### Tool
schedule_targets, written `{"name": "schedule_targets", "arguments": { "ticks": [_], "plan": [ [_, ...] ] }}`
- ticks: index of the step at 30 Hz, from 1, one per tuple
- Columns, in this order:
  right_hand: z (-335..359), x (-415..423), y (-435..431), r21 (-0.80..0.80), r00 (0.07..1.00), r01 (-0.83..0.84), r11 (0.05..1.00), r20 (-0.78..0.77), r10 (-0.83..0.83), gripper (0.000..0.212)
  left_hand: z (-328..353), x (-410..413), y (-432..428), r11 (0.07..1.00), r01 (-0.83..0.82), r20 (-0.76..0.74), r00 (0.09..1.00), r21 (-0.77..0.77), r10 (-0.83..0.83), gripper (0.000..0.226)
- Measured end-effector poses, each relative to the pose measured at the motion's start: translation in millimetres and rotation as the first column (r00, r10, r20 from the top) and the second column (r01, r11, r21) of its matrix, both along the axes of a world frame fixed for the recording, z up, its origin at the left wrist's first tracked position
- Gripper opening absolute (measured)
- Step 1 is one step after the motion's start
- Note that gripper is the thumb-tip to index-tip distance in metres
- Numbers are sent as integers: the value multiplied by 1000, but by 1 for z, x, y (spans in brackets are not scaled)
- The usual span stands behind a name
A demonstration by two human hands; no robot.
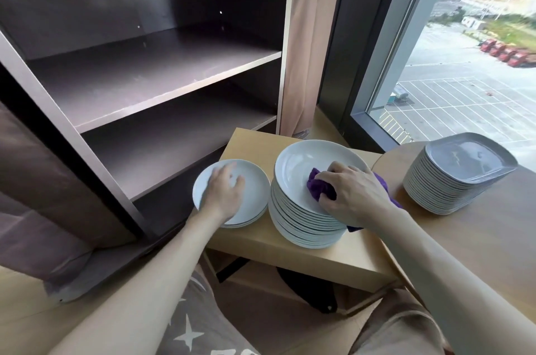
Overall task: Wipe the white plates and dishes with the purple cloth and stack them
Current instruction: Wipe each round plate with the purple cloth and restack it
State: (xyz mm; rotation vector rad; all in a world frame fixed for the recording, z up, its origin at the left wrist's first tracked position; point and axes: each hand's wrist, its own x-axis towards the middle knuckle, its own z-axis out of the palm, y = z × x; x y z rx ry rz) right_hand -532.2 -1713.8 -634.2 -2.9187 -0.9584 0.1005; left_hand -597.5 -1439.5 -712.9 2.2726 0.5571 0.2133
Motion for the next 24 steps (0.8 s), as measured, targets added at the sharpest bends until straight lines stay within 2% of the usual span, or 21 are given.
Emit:
{"name": "schedule_targets", "arguments": {
  "ticks": [2, 4, 7, 15, 19, 24],
  "plan": [
    [2, -3, 5, 22, 999, -32, 999, -25, 32, 42, 12, 16, -27, 971, 203, 73, 978, -127, -195, 50],
    [4, -7, 12, 29, 997, -68, 997, -39, 69, 44, 17, 26, -51, 918, 306, 117, 952, -254, -284, 52],
    [4, -8, 21, 48, 992, -103, 994, -63, 106, 38, 9, 28, -70, 885, 285, 123, 958, -368, -258, 53],
    [-4, 18, 49, 123, 988, -117, 986, -83, 127, 34, -2, 28, -76, 861, 302, 215, 949, -410, -231, 50],
    [-17, 38, 65, 117, 997, -69, 991, 46, 64, 33, -2, 25, -74, 845, 315, 237, 944, -432, -231, 43],
    [-29, 65, 62, 99, 977, 17, 995, 210, -37, 35, 0, 25, -71, 858, 266, 166, 963, -439, -214, 45]
  ]
}}
